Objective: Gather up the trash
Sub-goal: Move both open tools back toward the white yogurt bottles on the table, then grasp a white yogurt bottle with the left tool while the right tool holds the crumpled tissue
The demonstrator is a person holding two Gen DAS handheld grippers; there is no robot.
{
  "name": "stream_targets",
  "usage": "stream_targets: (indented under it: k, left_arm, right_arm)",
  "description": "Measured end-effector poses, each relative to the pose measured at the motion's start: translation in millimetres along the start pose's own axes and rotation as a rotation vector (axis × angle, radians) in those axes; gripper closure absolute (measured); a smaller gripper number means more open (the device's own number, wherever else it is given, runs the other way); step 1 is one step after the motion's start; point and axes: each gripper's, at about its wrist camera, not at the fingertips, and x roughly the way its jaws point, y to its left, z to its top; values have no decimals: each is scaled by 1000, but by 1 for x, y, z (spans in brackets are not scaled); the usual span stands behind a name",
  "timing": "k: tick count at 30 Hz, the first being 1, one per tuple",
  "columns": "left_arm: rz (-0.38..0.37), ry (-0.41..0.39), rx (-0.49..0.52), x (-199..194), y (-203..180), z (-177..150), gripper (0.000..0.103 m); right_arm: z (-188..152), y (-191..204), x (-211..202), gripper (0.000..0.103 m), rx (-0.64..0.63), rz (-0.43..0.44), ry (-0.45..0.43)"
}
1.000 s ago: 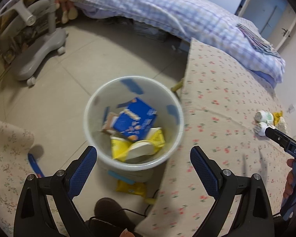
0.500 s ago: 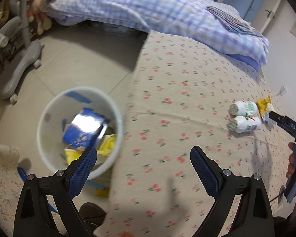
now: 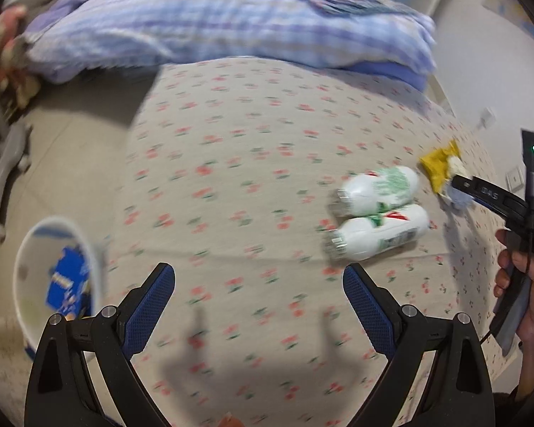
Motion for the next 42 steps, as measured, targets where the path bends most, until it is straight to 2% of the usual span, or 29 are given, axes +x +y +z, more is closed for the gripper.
stream_targets:
  k: [1,2,4,7,13,17,23,26,30,36,38,41,42]
  left_arm:
    - [-8,1,20,3,-8,1,6]
    - [-16,2,43,7,-16,3,6]
    - [-27,-4,94,12,-33,6,6]
    - [-33,-36,156,16,-51,11,6]
    - [-91,-45,201,32,-71,18,8]
    - [-146,-7,221,40,-82,16,20]
    - [-231,70,260,44,-106,0,31]
    - [-227,76,306,43,-123,-8,37]
    - [-223,76,316,49,-134,-8,38]
    - [-212,56,257,62,-139,5,38]
    - [-214,48,227,65,-138,7,53]
    - [-212,47,205,68,-140,7,62]
    - [-199,41,204,68,-141,6,63]
  right_arm:
    - [-1,-2,3,46,-1,10,2]
    - [-2,-2,6,48,-6,20,5]
    - [-2,-5,3,61,-12,34,-4]
    - [-3,-9,-7,65,2,72,9]
    - [-13,-22,-39,65,35,169,33]
    - [-25,-34,-57,65,22,188,34]
    - [-42,-59,-66,65,20,193,56]
    - [-49,-71,-67,65,22,189,65]
    - [-58,-80,-68,65,18,192,76]
    - [-72,-86,-64,65,10,198,112]
    - [-76,-87,-62,65,7,196,121]
    - [-78,-88,-59,65,2,190,130]
    - [-78,-88,-59,65,-1,189,131]
